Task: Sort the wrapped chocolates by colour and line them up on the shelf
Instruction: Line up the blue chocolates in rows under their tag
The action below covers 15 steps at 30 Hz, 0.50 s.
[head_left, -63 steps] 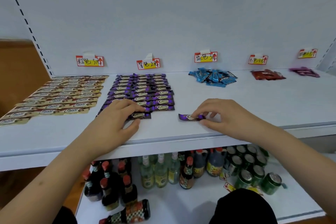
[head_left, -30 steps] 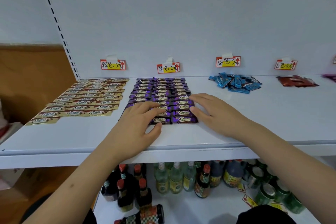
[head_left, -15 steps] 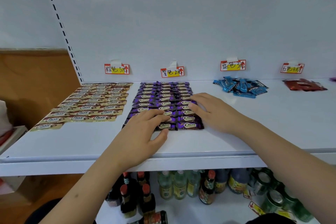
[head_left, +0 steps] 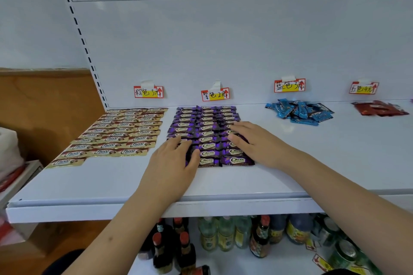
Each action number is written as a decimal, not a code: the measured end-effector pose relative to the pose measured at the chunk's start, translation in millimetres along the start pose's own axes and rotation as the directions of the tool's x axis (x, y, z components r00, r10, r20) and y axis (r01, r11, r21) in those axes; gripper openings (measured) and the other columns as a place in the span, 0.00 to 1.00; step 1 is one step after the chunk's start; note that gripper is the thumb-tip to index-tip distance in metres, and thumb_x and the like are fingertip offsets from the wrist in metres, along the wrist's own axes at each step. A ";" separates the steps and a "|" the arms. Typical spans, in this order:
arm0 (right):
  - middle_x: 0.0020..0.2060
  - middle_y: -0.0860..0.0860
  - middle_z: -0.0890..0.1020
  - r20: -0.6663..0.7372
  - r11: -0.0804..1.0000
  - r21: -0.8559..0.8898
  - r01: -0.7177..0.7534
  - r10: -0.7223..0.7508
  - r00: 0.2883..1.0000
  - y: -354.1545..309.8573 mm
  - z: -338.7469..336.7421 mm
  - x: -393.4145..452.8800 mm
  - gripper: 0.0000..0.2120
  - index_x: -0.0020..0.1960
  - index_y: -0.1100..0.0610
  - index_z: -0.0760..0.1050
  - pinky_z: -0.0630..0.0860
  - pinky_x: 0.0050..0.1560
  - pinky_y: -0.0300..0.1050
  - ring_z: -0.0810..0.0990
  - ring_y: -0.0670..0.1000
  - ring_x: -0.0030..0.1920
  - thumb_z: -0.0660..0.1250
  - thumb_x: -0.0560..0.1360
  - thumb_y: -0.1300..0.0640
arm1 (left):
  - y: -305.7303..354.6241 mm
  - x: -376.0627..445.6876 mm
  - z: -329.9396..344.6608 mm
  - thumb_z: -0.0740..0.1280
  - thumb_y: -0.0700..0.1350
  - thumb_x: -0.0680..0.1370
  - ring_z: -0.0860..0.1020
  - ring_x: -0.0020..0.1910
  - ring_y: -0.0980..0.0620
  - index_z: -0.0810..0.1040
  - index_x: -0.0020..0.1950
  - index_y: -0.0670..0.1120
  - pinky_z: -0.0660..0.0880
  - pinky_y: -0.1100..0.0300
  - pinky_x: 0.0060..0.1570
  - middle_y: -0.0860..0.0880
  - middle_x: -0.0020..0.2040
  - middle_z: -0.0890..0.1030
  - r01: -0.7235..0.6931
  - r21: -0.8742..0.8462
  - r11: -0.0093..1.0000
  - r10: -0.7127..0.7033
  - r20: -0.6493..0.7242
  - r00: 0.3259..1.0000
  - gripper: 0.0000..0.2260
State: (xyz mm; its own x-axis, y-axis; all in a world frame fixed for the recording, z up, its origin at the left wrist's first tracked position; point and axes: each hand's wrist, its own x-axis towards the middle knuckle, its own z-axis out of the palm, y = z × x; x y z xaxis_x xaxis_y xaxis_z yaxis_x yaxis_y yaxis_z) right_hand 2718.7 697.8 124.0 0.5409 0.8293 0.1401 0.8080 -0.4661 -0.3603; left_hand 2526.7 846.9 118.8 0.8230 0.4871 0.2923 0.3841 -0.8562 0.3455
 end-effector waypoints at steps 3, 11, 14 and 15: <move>0.77 0.45 0.59 -0.064 0.999 0.054 0.007 -0.004 0.998 1.4 -16.6 -9.3 0.33 0.78 0.51 0.60 0.52 0.75 0.40 0.57 0.44 0.76 0.48 0.79 0.35 | 6.8 1.0 -5.6 0.54 0.57 0.82 0.62 0.75 0.51 0.69 0.75 0.51 0.56 0.54 0.74 0.51 0.75 0.67 -0.021 0.038 0.999 0.023 -0.036 0.999 0.23; 0.63 0.45 0.73 -0.400 0.998 -0.018 -0.066 0.053 0.915 61.8 -92.9 -41.3 0.18 0.68 0.52 0.72 0.66 0.63 0.40 0.70 0.47 0.65 0.57 0.82 0.48 | 91.0 40.5 1.0 0.64 0.47 0.79 0.76 0.54 0.55 0.76 0.57 0.52 0.74 0.57 0.54 0.55 0.56 0.75 -0.196 -0.316 0.928 0.159 -0.139 0.977 0.07; 0.60 0.46 0.74 -0.469 0.994 0.006 -0.110 0.100 0.877 96.8 -105.6 -42.9 0.15 0.66 0.54 0.74 0.72 0.60 0.45 0.72 0.48 0.61 0.58 0.82 0.52 | 131.8 60.2 19.5 0.64 0.45 0.78 0.76 0.50 0.58 0.76 0.53 0.52 0.74 0.57 0.52 0.55 0.51 0.76 -0.216 -0.407 0.888 0.177 -0.131 0.975 0.05; 0.61 0.47 0.74 -0.464 0.990 -0.002 -0.140 0.123 0.877 107.7 -107.4 -41.4 0.15 0.66 0.54 0.74 0.72 0.60 0.45 0.71 0.48 0.61 0.59 0.82 0.52 | 144.9 69.6 27.9 0.64 0.46 0.78 0.76 0.51 0.57 0.76 0.54 0.51 0.73 0.57 0.53 0.55 0.52 0.76 -0.214 -0.412 0.886 0.183 -0.113 0.977 0.06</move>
State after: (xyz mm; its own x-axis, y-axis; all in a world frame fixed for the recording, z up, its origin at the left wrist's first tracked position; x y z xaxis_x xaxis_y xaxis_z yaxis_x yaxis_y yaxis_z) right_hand 2808.5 580.2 178.5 0.6825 0.5275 0.5060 0.7247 -0.5784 -0.3746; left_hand 2651.4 751.9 164.3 0.8265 0.3386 0.4497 -0.0081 -0.7917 0.6109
